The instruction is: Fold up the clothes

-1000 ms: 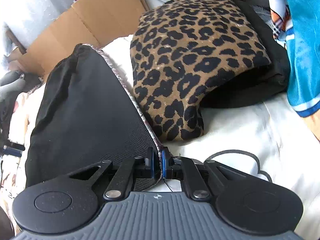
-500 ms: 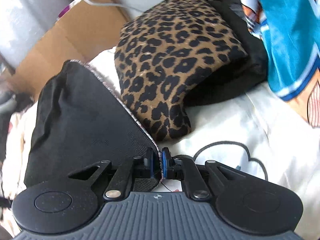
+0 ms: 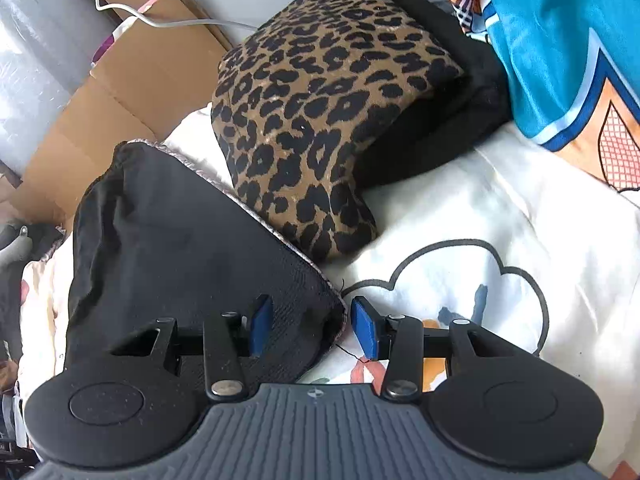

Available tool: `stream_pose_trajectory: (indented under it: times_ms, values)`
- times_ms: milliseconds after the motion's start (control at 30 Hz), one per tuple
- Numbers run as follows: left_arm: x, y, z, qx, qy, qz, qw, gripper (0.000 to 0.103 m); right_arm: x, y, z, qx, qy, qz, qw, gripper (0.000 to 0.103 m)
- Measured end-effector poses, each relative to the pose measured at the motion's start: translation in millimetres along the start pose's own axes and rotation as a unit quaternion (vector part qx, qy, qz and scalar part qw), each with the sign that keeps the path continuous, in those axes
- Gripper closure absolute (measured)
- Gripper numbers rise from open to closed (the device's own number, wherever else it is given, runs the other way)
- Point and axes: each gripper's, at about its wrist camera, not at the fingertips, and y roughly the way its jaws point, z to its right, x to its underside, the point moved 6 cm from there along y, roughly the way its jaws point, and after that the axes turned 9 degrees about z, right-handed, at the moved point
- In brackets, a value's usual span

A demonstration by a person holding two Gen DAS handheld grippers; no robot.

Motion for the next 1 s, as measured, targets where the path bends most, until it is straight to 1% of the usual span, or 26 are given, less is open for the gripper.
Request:
stream_pose_trajectory:
  times_ms: [67, 100, 200, 433, 467, 500, 567, 700, 767, 800, 900, 967, 1000]
  values:
    - [3, 1, -3, 0.012, -0.018, 0.000, 0.9998, 0.053, 0, 2, 1, -0.001, -0.001, -0.003, 1.000, 0.053]
    - [4, 3, -4, 0.016, -0.022, 0.000, 0.9996, 0.056, 0, 2, 2, -0.002, 0.000, -0.004, 1.000, 0.053]
    - [7, 10, -4, 0.027, -0.032, 0.002, 0.9991, 0.061, -3, 3, 7, -0.004, 0.008, -0.003, 1.000, 0.053]
    - [15, 26, -5, 0.054, -0.057, 0.007, 0.9969, 0.061, -3, 5, 14, -0.014, 0.032, -0.002, 0.999, 0.052]
    - [16, 28, -5, 0.058, -0.061, 0.008, 0.9965, 0.061, -2, 5, 15, -0.015, 0.034, -0.003, 0.999, 0.052]
    - [17, 31, -5, 0.061, -0.064, 0.008, 0.9960, 0.058, -1, 5, 15, -0.017, 0.037, -0.004, 0.999, 0.051]
    - [19, 35, -6, 0.069, -0.071, 0.010, 0.9950, 0.057, 1, 6, 17, -0.020, 0.041, -0.007, 0.999, 0.051]
    - [21, 43, -4, 0.105, -0.090, 0.023, 0.9902, 0.057, 3, 7, 24, -0.030, 0.064, -0.010, 0.997, 0.050]
    - [20, 45, -1, 0.127, -0.092, 0.026, 0.9872, 0.062, 3, 8, 25, -0.037, 0.072, -0.012, 0.997, 0.049]
    - [20, 46, 0, 0.138, -0.092, 0.027, 0.9858, 0.068, 3, 8, 26, -0.039, 0.074, -0.013, 0.996, 0.049]
    - [19, 46, 4, 0.162, -0.093, 0.028, 0.9819, 0.077, 2, 12, 27, -0.042, 0.078, -0.016, 0.996, 0.049]
    - [18, 49, 6, 0.166, -0.089, 0.025, 0.9818, 0.077, 1, 15, 28, -0.045, 0.079, -0.018, 0.996, 0.048]
    - [22, 52, 7, 0.160, -0.089, 0.023, 0.9827, 0.077, 0, 18, 29, -0.047, 0.081, -0.018, 0.995, 0.048]
